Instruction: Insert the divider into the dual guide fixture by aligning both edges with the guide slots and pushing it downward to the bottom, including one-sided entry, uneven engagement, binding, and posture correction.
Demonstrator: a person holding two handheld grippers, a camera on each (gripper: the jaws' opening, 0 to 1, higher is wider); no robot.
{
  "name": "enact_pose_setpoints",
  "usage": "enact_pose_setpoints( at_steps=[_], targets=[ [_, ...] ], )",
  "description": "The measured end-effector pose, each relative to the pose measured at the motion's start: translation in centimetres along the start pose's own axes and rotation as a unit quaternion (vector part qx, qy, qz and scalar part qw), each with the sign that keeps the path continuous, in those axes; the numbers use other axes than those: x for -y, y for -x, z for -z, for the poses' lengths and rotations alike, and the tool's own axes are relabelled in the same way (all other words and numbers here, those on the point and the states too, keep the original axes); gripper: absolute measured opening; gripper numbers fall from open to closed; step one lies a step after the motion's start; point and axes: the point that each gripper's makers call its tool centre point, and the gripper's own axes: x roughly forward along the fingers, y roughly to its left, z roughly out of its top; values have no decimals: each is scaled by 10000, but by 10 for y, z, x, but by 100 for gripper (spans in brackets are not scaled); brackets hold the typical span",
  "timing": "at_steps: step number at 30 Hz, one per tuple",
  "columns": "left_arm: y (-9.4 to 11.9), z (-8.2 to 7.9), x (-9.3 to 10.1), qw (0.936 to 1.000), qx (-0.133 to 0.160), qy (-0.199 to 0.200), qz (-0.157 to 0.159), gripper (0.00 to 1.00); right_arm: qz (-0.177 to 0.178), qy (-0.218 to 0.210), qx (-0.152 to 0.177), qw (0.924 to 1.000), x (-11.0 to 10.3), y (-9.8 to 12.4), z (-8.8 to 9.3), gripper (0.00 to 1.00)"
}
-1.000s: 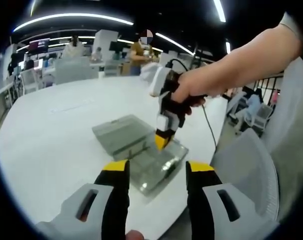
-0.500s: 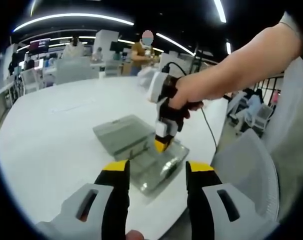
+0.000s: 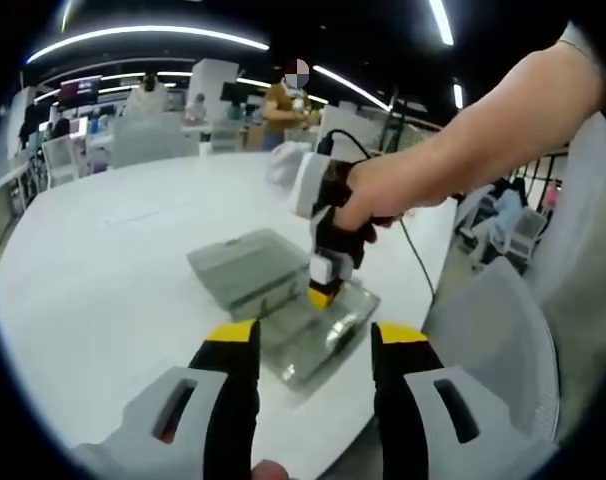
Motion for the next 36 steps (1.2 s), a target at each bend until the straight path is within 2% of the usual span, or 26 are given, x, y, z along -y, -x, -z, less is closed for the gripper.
enact_pose_setpoints(
  at_steps=[8, 16, 25, 32, 36],
  targets=[
    [-1, 2, 0, 10000, -2, -2, 0, 42, 72, 105, 39, 9999, -2, 0, 4, 0],
    [0, 3, -3, 10000, -31, 5, -28, 42, 56, 205, 118, 9997, 0, -1, 1, 1],
    [3, 7, -5, 9999, -148, 24, -59, 43, -439, 343, 429, 9975, -2, 5, -3, 4],
    [4, 11, -9, 9996, -254, 49, -74, 43, -819, 551, 731, 9924, -2, 19, -5, 3],
    [4, 12, -11, 9995, -314, 48, -84, 43, -1073, 730, 945, 9870, -4, 26, -3, 4]
  ],
)
